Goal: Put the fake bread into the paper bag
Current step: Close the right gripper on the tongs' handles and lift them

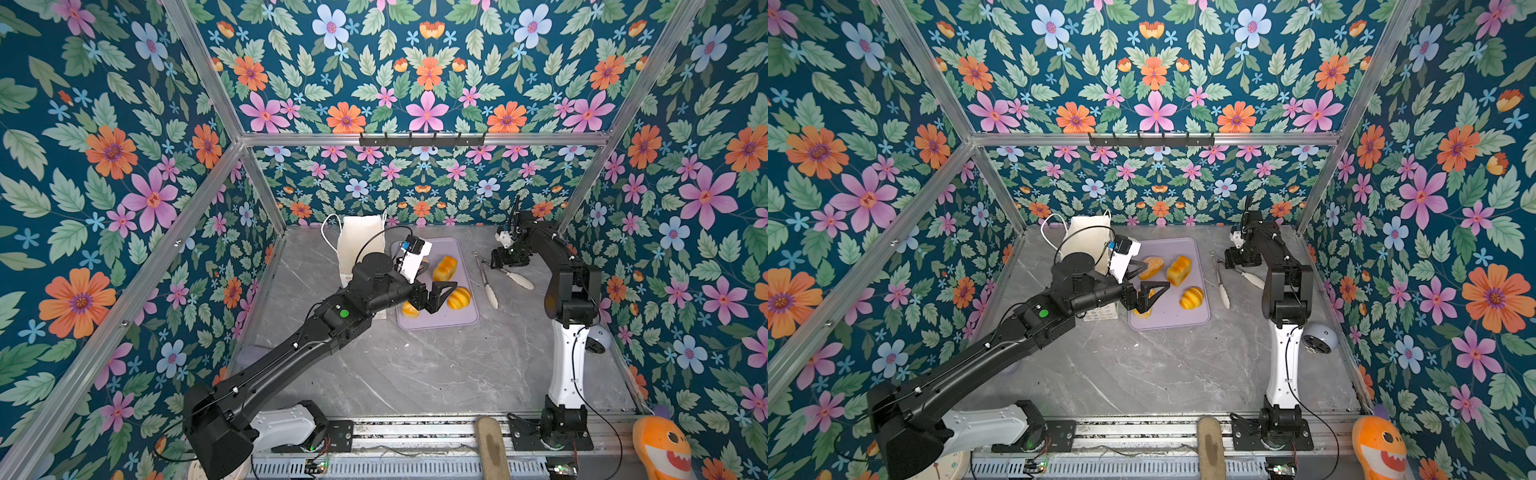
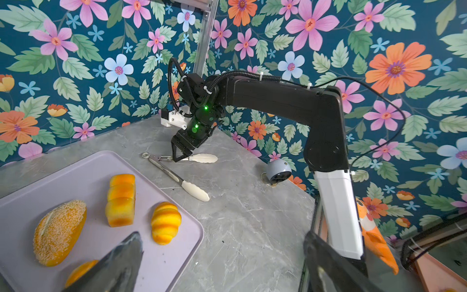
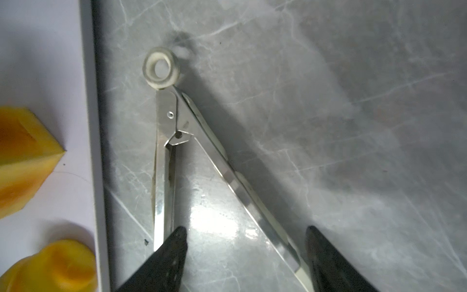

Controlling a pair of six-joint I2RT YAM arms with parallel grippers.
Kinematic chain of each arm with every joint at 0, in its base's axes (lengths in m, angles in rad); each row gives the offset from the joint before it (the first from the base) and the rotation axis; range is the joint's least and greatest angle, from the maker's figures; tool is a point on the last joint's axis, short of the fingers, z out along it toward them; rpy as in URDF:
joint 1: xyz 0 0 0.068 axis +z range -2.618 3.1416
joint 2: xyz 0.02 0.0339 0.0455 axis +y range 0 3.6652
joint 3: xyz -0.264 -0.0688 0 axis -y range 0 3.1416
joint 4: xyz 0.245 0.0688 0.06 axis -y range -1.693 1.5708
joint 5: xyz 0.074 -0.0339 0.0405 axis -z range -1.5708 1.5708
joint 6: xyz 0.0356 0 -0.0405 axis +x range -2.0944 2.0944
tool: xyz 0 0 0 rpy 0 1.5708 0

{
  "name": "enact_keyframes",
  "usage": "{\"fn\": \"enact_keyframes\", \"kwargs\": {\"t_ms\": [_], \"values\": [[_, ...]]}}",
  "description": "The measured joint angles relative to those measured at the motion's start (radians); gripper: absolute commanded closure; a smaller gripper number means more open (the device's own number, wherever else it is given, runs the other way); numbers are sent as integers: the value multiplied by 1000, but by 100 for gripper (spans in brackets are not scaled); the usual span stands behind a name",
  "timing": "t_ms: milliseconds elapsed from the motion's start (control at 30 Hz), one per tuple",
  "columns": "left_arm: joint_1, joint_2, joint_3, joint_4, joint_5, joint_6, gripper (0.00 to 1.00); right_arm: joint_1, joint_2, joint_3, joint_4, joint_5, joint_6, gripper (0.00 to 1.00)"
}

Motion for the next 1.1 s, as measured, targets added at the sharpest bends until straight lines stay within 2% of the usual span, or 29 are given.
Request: {"fn": "enact_keyframes", "kwargs": {"t_ms": [233,367,467,567,700,1033,1100], "values": [[0,76,29,0,-36,-1,0,0,55,48,-24,-9,-47,27],[0,106,42,0,-44,-5,0,1,75,62,-47,-26,-74,32],[0,121,53,4,-42,-6,0,1,76,62,-48,-37,-84,42],[0,134,63,7,-33,-8,0,0,92,78,-48,-30,-84,47],[0,145,72,12,-21,-16,0,1,99,80,-40,-12,-82,49],[0,158,71,14,-10,-23,0,0,85,37,13,30,-77,73],[0,159,71,13,-10,-23,0,2,80,29,23,37,-92,74]]}}
